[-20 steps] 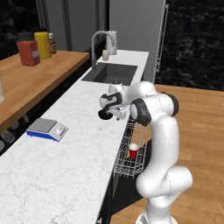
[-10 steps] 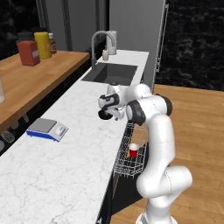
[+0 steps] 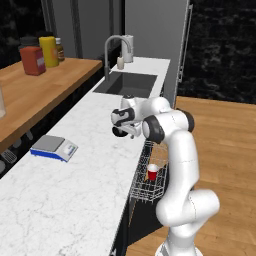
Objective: Pick up the cup and bowl from the counter, place them in the dishwasher, and close the dishwasher door.
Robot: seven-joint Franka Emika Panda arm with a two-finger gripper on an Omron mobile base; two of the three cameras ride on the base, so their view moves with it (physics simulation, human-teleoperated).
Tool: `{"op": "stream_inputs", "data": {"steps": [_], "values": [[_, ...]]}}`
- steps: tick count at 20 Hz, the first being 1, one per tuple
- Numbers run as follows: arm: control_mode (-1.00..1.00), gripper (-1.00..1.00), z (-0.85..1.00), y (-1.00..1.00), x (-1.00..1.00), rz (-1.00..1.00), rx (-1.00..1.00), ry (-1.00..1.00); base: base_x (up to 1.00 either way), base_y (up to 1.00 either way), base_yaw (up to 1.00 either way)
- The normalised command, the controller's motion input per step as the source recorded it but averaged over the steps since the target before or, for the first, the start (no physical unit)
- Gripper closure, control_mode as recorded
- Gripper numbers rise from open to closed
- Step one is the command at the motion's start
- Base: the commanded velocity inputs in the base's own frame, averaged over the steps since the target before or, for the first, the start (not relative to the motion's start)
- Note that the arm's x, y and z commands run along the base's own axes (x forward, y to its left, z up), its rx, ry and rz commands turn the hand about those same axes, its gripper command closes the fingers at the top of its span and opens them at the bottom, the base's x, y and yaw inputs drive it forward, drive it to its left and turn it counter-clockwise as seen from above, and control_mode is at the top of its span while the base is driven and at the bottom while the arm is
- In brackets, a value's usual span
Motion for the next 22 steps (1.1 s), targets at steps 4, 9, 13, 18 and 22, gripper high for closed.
{"op": "stream_inputs", "data": {"steps": [4,9,13,18,22], "values": [[-1.00,1.00,-0.31,0.11,0.00,0.11,0.00,0.00,0.00,0.00,0.00],[-1.00,1.00,-0.15,-0.01,-0.14,0.02,0.00,0.00,0.00,0.00,0.00],[-1.00,1.00,0.00,-0.17,-0.41,0.00,0.01,-0.02,0.00,0.00,0.00],[-1.00,1.00,0.00,-0.69,-0.84,-0.01,0.04,-0.07,0.00,0.00,0.00],[-1.00,1.00,0.00,-1.00,-1.00,-0.01,0.12,-0.09,0.00,0.00,0.00]]}}
